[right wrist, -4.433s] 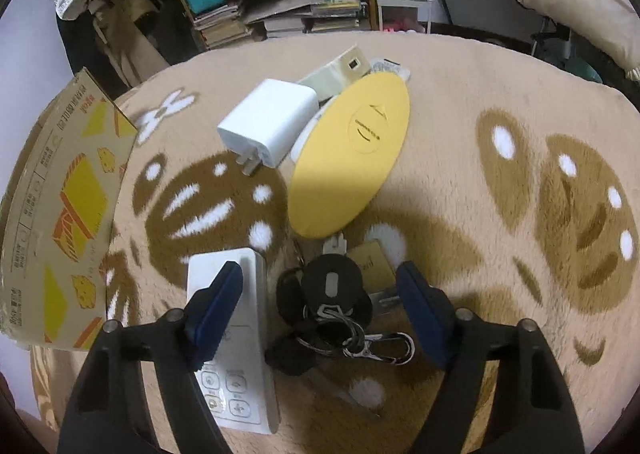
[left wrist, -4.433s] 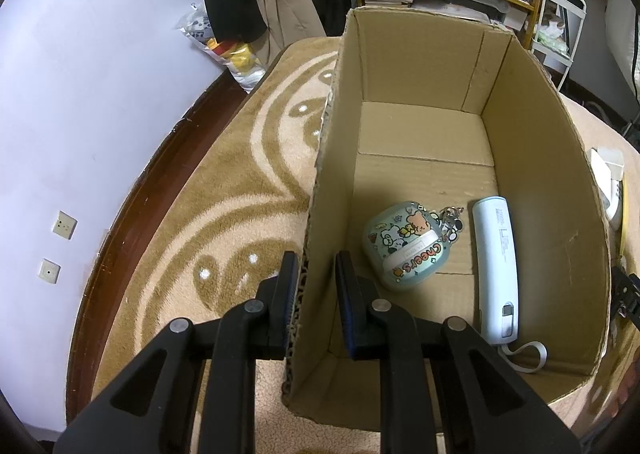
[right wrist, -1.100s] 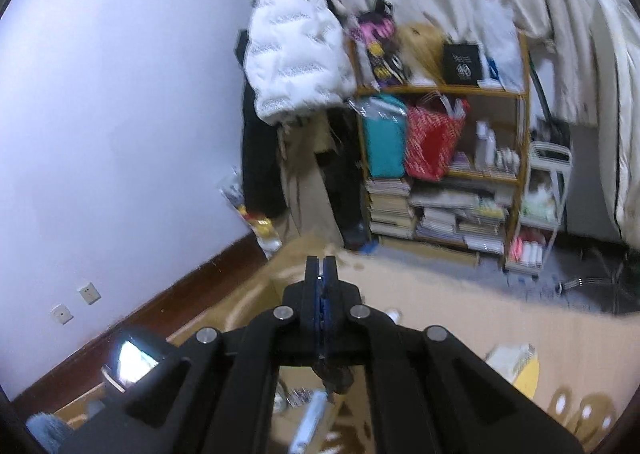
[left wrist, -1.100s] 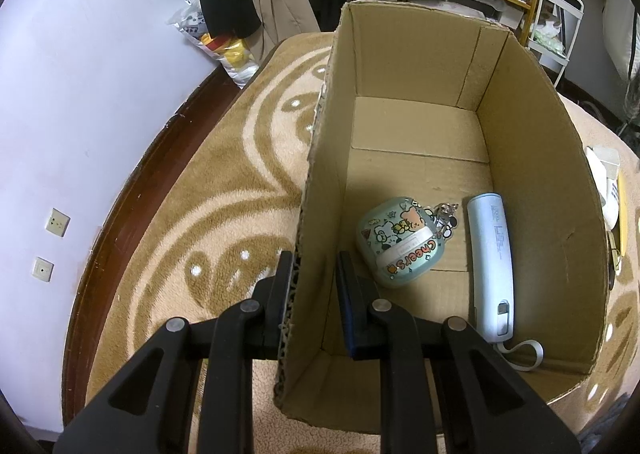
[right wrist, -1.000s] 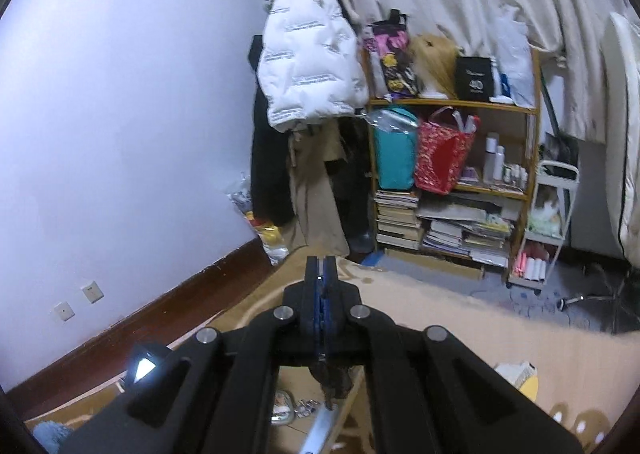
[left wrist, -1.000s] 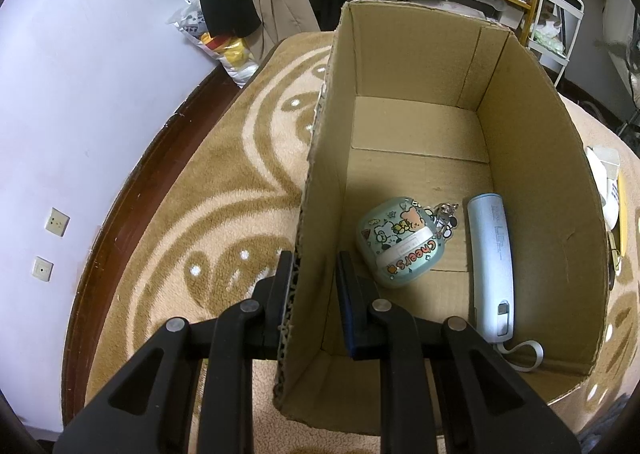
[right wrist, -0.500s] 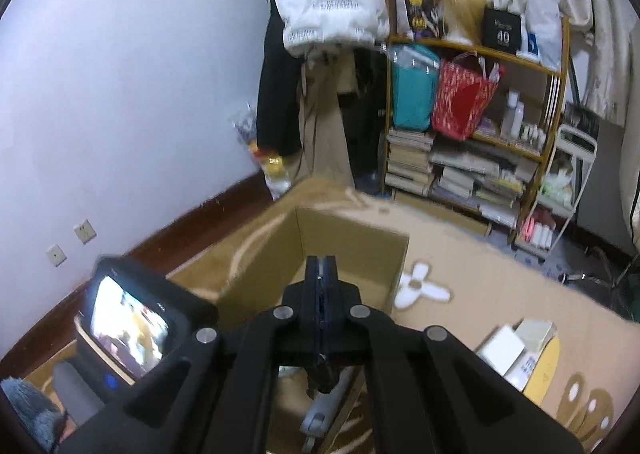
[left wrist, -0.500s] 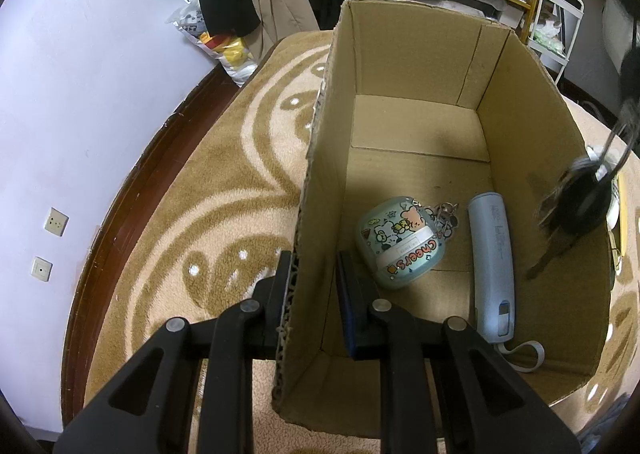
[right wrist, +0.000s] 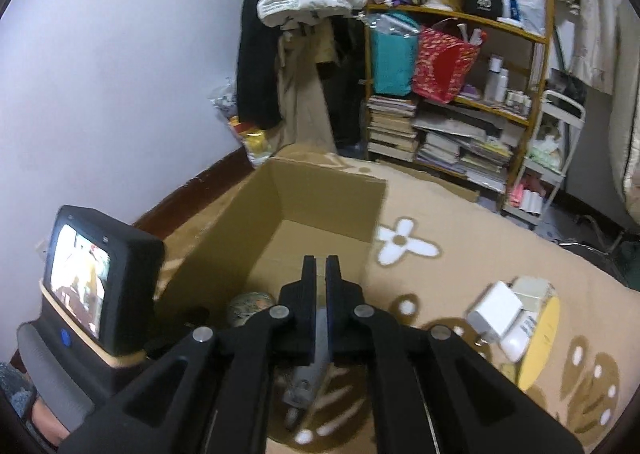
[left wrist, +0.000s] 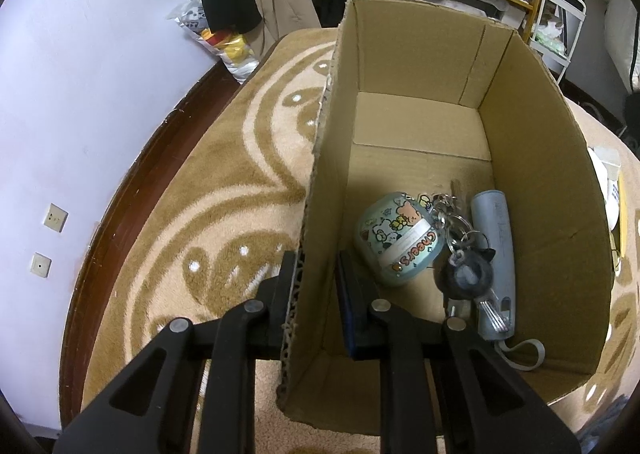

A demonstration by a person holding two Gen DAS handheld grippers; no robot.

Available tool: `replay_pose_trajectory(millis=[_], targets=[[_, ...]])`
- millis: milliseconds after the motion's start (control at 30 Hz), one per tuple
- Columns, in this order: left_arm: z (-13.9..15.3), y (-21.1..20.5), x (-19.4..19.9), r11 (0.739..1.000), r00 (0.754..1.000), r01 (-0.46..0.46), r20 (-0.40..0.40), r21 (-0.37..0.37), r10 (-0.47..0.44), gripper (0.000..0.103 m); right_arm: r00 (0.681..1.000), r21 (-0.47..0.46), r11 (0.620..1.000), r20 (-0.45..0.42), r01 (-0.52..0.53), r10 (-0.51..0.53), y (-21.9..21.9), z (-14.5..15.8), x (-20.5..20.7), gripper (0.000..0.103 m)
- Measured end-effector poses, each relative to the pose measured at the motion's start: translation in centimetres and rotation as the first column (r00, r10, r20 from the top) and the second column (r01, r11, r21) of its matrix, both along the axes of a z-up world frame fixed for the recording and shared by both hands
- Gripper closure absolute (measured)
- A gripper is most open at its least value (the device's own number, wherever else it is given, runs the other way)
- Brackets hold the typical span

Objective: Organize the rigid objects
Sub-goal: 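Carry the keys with the right gripper and drop them into the box, then move the right gripper to the white remote control and close on it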

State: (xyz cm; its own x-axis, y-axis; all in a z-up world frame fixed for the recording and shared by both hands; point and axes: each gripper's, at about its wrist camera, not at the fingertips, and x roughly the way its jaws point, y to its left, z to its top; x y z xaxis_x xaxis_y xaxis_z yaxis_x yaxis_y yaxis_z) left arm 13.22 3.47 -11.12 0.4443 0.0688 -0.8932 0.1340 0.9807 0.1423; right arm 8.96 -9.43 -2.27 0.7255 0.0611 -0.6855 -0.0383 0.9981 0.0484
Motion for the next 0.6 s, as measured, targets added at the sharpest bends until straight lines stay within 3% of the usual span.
replay_pose_trajectory(millis=[100, 167, 233, 300, 367, 600], targets=[[0.1, 0.2, 0.0, 1.0, 1.0, -0.004, 0.0, -0.006, 0.004, 0.087, 1.0, 0.007, 1.0, -0.005, 0.027, -0.027, -1.2, 0.1, -0.7, 0.088], [0.1, 0.2, -0.1, 1.0, 1.0, -0.004, -0.001, -0.007, 0.004, 0.087, 0.999, 0.002, 0.999, -0.004, 0.046, -0.046, -2.0, 0.1, -1.1, 0.055], [0.1, 0.2, -0.1, 1.0, 1.0, -0.002, 0.001, -0.006, 0.002, 0.087, 0.998, 0.002, 0.998, 0.005, 0.064, -0.064, -2.8, 0.1, -1.8, 0.037], [0.1, 0.1, -0.2, 1.0, 1.0, -0.001, 0.001, -0.002, 0.001, 0.087, 0.996, -0.008, 0.996, 0.013, 0.083, -0.083, -3.4, 0.1, -2.4, 0.027], [0.1, 0.1, -0.2, 1.0, 1.0, -0.003, 0.001, 0.003, 0.003, 0.087, 0.994, -0.028, 0.994, 0.015, 0.108, -0.108, -4.2, -0.1, -2.8, 0.003], [0.2, 0.2, -0.2, 1.0, 1.0, -0.007, 0.003, 0.004, 0.007, 0.087, 0.983, 0.01, 0.984, -0.034, 0.179, -0.178, -7.0, -2.0, -4.1, 0.0]])
